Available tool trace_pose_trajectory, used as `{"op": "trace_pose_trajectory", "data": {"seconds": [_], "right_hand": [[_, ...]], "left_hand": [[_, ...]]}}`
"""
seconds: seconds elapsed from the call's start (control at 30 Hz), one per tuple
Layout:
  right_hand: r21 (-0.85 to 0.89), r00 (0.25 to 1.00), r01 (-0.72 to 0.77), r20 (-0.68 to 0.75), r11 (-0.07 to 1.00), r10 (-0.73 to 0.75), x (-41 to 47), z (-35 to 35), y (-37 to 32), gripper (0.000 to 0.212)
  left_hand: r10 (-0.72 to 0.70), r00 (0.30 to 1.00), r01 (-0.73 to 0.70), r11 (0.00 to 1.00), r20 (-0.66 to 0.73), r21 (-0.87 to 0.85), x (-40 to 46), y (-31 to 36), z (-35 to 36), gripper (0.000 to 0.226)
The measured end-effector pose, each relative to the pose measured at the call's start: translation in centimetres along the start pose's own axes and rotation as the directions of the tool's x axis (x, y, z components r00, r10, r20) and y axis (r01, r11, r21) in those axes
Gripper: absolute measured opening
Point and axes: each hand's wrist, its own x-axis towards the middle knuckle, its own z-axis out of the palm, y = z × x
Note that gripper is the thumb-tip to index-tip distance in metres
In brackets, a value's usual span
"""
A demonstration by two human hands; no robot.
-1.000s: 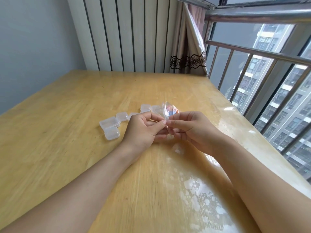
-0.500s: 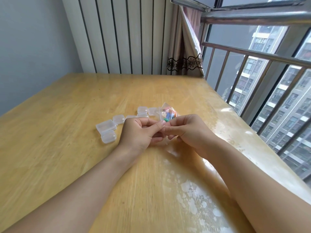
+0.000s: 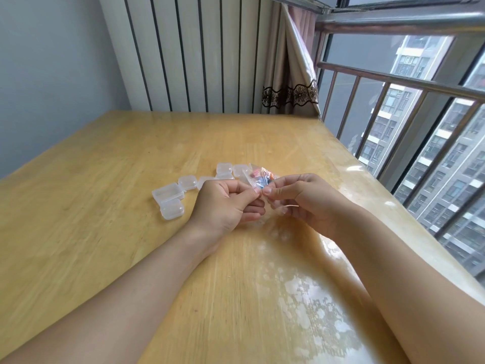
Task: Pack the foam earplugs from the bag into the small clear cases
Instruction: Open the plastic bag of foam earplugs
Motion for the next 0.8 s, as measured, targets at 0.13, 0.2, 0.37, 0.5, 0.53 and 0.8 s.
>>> {"op": "trace_pose_trajectory", "data": {"seconds": [0.13,0.2,0.37,0.5,0.53,0.8], "right_hand": [[-0.143,0.995,0.057,-0.07,0.988,-0.068,-0.2,0.3,0.1,0.006],[-0.22,0.982,0.116,-0.12,0.968,-0.146,-0.2,0.1,-0.1,0.011],[-0.554,0.86,0.26,-0.239,0.791,-0.451,-0.3,-0.9,-0.8,0.012],[-0.747,0.759,0.388,-0.073,0.539,-0.647,-0.6,0.9,-0.2,0.01],[-0.789,0.737,0.412,-0.004,0.455,-0.676,-0.8,1.4,0.0,0.008],[-0.882,0.508,0.446,0.105,0.156,-0.855,-1.6,2.6,0.1,0.009]], "left_hand": [[0.053,0.999,-0.052,0.995,-0.011,0.083,0.0,-0.2,0.0,0.015],[0.082,0.997,-0.079,0.988,-0.014,0.132,0.0,-0.3,0.0,0.014],[0.111,0.993,-0.1,0.97,-0.038,0.22,0.2,-0.5,0.0,0.017],[0.073,0.996,-0.061,0.98,-0.055,0.19,0.0,-0.4,0.3,0.015],[0.06,0.996,-0.048,0.984,-0.065,0.171,0.0,-0.2,0.4,0.017],[-0.024,0.985,0.059,0.976,-0.169,0.209,0.0,0.5,0.1,0.024]]}}
